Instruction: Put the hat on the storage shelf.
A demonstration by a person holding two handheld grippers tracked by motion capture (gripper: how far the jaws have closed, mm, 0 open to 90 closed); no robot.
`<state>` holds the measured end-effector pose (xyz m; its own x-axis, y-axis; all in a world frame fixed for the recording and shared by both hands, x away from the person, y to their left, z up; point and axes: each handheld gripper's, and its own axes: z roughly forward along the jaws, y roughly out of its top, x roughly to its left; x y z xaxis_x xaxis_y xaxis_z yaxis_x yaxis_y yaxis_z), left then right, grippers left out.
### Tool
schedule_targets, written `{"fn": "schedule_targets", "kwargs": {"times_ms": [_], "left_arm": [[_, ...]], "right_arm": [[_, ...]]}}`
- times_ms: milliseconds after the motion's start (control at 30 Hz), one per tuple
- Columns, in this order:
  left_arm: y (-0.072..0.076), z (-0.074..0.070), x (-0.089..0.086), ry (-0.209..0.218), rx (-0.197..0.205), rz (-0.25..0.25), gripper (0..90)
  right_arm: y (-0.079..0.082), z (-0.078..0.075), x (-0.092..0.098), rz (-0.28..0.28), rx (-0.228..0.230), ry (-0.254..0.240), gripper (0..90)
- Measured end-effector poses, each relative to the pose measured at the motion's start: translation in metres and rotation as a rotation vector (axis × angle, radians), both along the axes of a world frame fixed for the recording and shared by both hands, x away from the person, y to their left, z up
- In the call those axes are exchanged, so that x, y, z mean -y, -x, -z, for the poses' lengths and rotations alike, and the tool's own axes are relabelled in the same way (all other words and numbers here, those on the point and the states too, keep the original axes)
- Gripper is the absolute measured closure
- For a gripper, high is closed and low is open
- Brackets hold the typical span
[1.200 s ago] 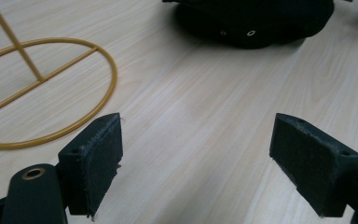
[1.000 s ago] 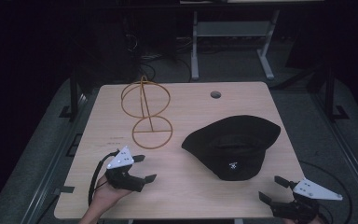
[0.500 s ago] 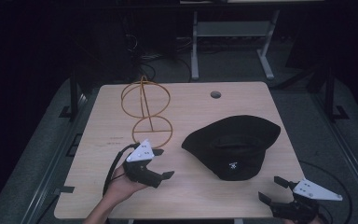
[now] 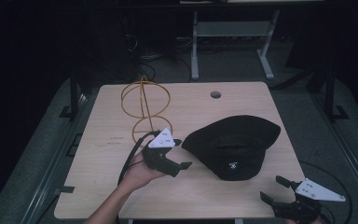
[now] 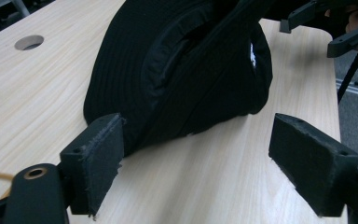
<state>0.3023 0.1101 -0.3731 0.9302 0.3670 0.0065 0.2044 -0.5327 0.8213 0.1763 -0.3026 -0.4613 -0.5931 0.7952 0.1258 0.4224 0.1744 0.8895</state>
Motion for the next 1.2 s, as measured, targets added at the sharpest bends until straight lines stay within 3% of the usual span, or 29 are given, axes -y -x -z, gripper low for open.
{"fn": "schedule_targets", "kwargs": {"times_ms": [100,267,400,533,600,733,900,1200], "left_arm": [[-0.007,-0.001,0.011,-0.01,-0.025,0.024,22.5],[-0.014,0.0,0.024,-0.029,-0.034,0.028,26.1],[-0.017,0.002,0.029,-0.043,-0.034,0.056,38.2],[-0.02,0.007,0.035,-0.056,-0.087,0.123,50.4],[-0.019,0.008,0.037,-0.069,-0.086,0.135,52.4],[-0.014,0.01,0.043,-0.097,-0.067,0.182,68.7],[-0.009,0.009,0.045,-0.092,-0.052,0.216,81.6],[0.0,0.006,0.038,-0.044,-0.033,0.235,85.1]], "right_arm": [[0.0,0.001,0.0,-0.005,-0.005,0.001,14.0],[0.0,0.001,0.0,-0.004,-0.003,-0.001,14.0],[0.0,0.003,0.001,-0.001,-0.007,-0.004,14.0],[-0.001,0.003,-0.001,-0.003,0.006,-0.003,14.3],[-0.001,0.003,-0.002,-0.004,0.009,0.001,14.3],[-0.004,0.005,-0.005,-0.01,0.003,0.002,14.3],[-0.007,0.003,-0.004,-0.004,0.008,-0.031,14.3],[-0.023,0.001,-0.007,0.02,0.015,-0.088,16.3]]}}
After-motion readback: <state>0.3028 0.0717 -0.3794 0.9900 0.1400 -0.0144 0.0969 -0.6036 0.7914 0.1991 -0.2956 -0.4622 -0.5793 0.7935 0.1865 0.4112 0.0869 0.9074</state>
